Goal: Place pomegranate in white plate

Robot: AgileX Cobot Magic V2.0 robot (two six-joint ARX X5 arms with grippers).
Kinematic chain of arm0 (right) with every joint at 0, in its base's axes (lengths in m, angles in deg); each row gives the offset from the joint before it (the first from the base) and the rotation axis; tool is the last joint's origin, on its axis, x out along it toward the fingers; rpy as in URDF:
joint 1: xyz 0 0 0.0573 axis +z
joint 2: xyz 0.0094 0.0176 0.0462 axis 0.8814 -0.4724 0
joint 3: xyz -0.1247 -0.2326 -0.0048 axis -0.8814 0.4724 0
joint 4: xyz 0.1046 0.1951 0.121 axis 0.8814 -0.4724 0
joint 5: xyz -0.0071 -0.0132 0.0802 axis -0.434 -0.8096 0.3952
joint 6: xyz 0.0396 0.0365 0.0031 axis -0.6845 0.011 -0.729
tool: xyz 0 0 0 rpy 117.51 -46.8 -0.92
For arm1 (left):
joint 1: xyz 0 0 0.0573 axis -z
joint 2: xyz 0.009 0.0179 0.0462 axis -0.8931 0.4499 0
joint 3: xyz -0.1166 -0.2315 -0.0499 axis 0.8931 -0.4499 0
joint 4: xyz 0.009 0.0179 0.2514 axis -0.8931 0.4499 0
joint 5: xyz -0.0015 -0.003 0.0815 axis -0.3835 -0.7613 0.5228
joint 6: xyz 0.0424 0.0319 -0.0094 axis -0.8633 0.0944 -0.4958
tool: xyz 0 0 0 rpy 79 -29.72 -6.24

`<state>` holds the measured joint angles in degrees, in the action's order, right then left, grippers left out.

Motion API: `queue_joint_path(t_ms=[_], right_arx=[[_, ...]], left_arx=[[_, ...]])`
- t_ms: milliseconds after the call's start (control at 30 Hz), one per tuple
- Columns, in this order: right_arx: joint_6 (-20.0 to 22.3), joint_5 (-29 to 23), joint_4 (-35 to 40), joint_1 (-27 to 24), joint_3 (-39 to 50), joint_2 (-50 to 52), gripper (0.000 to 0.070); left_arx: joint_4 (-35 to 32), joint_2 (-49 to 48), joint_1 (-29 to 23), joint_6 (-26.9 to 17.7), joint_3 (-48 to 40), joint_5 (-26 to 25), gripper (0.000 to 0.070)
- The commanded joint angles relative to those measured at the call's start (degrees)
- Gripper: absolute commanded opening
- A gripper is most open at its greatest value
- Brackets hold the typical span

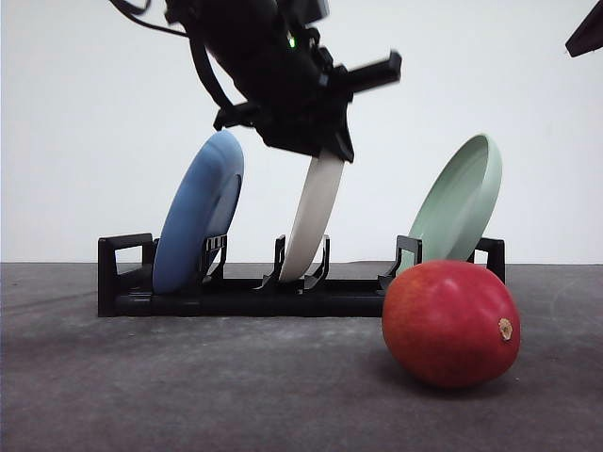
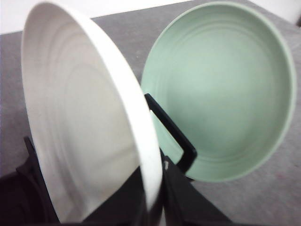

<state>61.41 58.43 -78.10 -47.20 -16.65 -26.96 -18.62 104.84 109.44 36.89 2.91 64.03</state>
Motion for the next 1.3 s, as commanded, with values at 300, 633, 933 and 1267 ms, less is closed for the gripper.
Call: queue_joint_path(t_ms=[300,633,933,1267], right_arx=[[0.3,0.0,0.5,0.2,-0.8,-0.2,0.0429],[0.3,0.0,0.5,0.2,-0.8,-0.2,0.0429],[0.3,0.0,0.5,0.2,-0.8,-0.2,0.0429],[-0.2,0.0,0.5,0.2,-0.8,-0.2,0.0429]], left_arx=[[8.2,-6.0,0.5,6.8,1.5,-5.1,0.0011],[14.2,-13.9,1.0,11.2,1.5,-9.1,0.0011],[17.0,-22.5,5.6,12.8,-4.2,-10.8,0.0011],[-5.2,-38.4,8.8,13.6,-26.8,-10.7,0.0011]])
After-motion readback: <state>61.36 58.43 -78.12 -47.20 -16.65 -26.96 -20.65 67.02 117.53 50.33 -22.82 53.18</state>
